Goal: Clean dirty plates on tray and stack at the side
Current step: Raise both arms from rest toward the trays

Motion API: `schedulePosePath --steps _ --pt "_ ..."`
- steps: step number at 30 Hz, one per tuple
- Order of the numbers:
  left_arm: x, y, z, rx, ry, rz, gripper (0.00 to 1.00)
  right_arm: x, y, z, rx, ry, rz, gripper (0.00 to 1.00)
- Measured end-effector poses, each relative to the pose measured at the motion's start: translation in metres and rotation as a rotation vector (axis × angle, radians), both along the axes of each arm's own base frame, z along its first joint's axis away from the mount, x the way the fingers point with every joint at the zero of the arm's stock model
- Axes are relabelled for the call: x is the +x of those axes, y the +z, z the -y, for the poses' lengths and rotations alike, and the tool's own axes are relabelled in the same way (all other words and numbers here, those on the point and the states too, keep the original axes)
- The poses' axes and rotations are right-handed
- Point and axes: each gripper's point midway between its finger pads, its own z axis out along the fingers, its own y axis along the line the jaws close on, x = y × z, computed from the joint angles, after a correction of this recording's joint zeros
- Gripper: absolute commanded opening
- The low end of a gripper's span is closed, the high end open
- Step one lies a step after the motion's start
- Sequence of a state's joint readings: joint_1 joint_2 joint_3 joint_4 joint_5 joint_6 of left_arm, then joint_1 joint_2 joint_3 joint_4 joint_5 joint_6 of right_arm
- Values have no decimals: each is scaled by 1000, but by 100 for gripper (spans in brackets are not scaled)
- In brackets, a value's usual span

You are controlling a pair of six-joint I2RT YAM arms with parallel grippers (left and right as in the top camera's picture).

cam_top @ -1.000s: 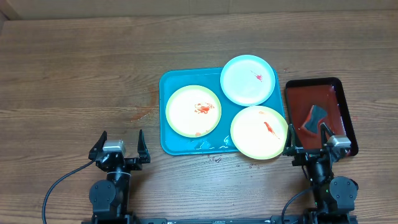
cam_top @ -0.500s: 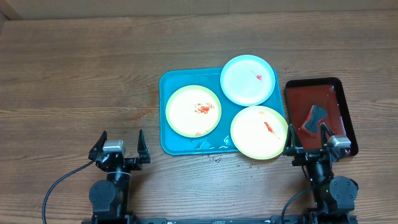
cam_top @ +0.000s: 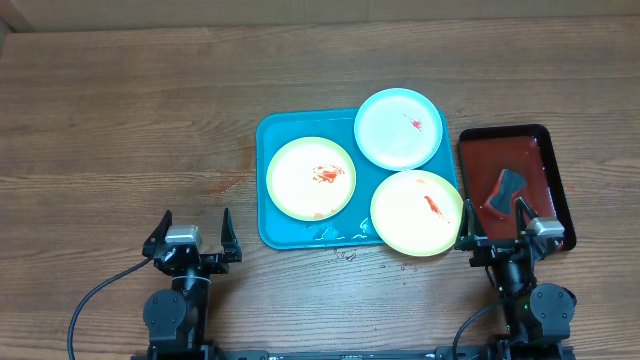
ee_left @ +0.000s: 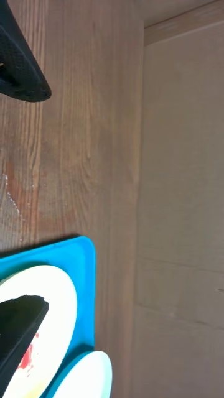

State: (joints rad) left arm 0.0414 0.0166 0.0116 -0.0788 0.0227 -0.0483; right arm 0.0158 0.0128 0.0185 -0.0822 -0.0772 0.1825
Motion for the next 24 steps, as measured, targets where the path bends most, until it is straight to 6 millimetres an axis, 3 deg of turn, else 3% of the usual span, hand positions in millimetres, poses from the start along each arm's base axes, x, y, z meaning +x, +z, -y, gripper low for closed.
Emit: schedulePosePath --steps 20,24 --pt "0 6 0 2 0 23 100 0 6 -2 1 13 21 100" --pt "0 10 0 2 0 27 100 -3 19 -3 -5 20 46 100"
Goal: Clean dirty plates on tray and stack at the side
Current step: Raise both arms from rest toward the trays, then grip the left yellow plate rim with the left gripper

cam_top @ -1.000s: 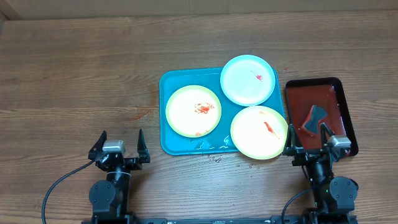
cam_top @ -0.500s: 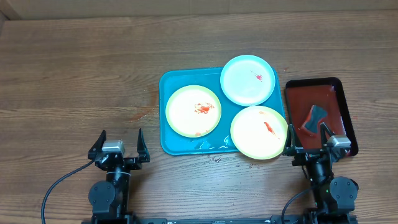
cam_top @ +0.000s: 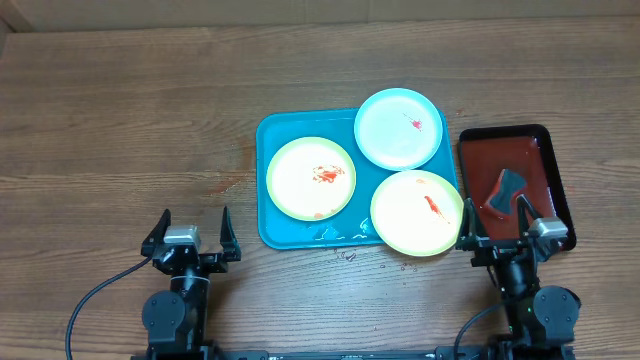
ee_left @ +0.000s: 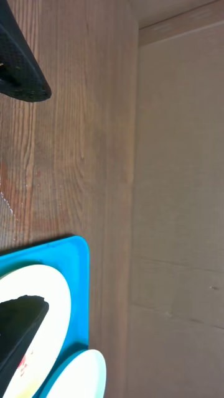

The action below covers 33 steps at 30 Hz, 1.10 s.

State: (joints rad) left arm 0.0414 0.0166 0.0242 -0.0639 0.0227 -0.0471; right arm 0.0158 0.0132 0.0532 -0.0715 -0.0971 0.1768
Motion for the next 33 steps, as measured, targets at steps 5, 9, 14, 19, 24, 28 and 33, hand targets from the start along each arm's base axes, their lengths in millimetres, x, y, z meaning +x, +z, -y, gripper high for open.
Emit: schedulePosePath --steps 5,9,14,19,24,28,33 --pt "-2 24 0 7 -1 11 100 -3 26 -1 -15 4 17 100" --pt "2 42 2 41 -16 -15 100 1 44 -1 -20 7 -6 100" --pt "17 62 8 63 -61 -121 100 8 73 -2 -21 11 -37 100" --pt "38 80 13 50 -102 -318 100 18 106 -8 -21 44 -125 100" --pt "63 104 22 10 -166 -542 100 29 123 -11 -16 66 -304 100" --pt "75 115 29 -13 -204 -727 100 44 129 -17 -7 102 -435 100" --pt "81 105 55 -12 -297 -967 100 61 131 -23 52 177 -611 100"
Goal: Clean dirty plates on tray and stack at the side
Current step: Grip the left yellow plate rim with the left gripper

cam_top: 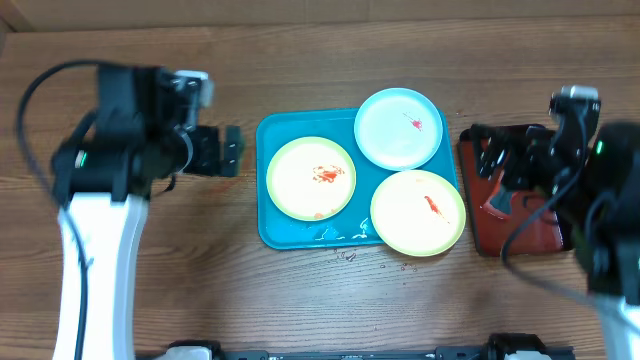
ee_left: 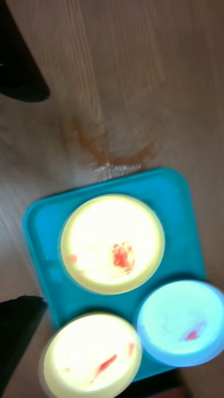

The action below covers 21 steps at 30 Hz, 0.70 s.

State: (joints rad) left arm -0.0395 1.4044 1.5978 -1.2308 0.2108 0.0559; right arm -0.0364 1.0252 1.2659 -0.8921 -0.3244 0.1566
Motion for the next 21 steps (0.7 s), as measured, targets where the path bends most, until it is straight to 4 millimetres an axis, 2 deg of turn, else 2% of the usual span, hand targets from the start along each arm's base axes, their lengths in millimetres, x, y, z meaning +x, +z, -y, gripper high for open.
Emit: schedulePosePath --steps 3,7,14,17,21 --pt "7 -17 23 -5 -66 -120 100 10 -2 8 70 3 -131 100" --pt "18 -50 49 -4 -134 -225 100 25 -17 21 163 -11 -277 100" --pt "30 -94 68 -56 -137 -359 100 36 -51 25 206 21 -403 100" --pt "33 -112 68 -71 -53 -428 100 35 -59 26 206 21 -436 97" --pt "30 -144 48 9 168 -561 75 33 -66 29 193 10 -465 95"
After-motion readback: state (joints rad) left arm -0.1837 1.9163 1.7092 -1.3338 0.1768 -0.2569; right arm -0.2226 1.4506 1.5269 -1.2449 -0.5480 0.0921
